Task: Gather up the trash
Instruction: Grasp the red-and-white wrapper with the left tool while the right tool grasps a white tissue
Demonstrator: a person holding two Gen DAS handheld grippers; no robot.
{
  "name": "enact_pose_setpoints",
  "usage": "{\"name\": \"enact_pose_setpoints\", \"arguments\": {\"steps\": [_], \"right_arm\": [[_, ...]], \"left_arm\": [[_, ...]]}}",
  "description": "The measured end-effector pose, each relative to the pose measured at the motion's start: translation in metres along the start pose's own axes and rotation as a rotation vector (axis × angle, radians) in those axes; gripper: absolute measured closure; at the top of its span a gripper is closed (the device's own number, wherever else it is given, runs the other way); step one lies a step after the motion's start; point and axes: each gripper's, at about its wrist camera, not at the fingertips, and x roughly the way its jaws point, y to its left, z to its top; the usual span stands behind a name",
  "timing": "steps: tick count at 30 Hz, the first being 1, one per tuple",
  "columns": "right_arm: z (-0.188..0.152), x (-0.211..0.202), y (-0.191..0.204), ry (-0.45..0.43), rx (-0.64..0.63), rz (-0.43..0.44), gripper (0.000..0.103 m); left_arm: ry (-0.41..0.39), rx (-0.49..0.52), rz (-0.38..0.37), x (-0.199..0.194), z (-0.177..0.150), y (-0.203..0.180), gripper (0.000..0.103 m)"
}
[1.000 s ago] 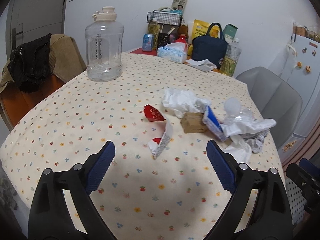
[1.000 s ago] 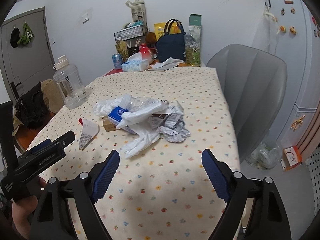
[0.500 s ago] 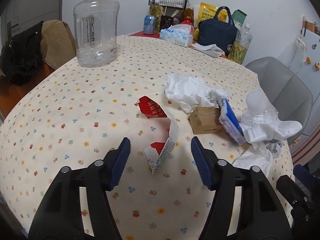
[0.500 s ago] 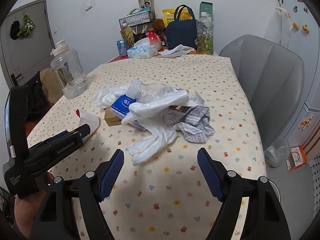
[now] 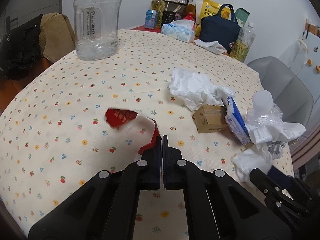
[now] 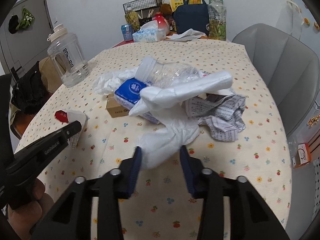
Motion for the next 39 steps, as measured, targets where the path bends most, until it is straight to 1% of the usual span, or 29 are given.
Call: {"name": "enact_pose_setpoints", "arguments": {"steps": [1,2,4,5,15,22,26,32,39], "right_arm": [[-0.001,0.002,0.001,0.012,-0.002,0.006,0.086],[-0.002,0.004,0.002,0.019,-0.004,0.01,0.092],[-0.003,0.002,0.003,0.019,-0.003,0.019,0.097],[-0.003,-0.001,0.003,0.01,-0.002,0.023,0.098],[0.003,-0.048,0.002,-0.08,-0.006,0.059,0.099],[0.005,-0.082,0.007,-0.128,-0.02,0.096,0.099],[0.004,-0.099,0.006,-0.156,-0.023,0.104,0.099],[0.003,-0.118,-0.004,-0.193,-0.003,0.084,0.099],[-0.002,-0.142,-0.029,-0.236,0.028,0.018,0.099]], "left_arm": [[-0.004,-0.002,-0.003,-0.002,-0.001,0.001,0.1],[-0.005,-0.002,-0.004,-0.003,-0.001,0.001,0.1],[-0.009,-0.002,-0.008,-0.006,-0.002,0.002,0.1],[-0.012,-0.003,-0.01,-0.007,-0.002,0.002,0.1],[-0.062,0.009,-0.045,-0.031,0.001,-0.008,0.101],[-0.108,0.02,-0.057,-0.054,0.005,-0.017,0.1],[-0.129,0.027,-0.063,-0.067,0.007,-0.022,0.1],[-0.16,0.049,-0.077,-0.084,0.007,-0.037,0.1],[-0.171,0.1,-0.123,-0.092,0.004,-0.07,0.1]]}}
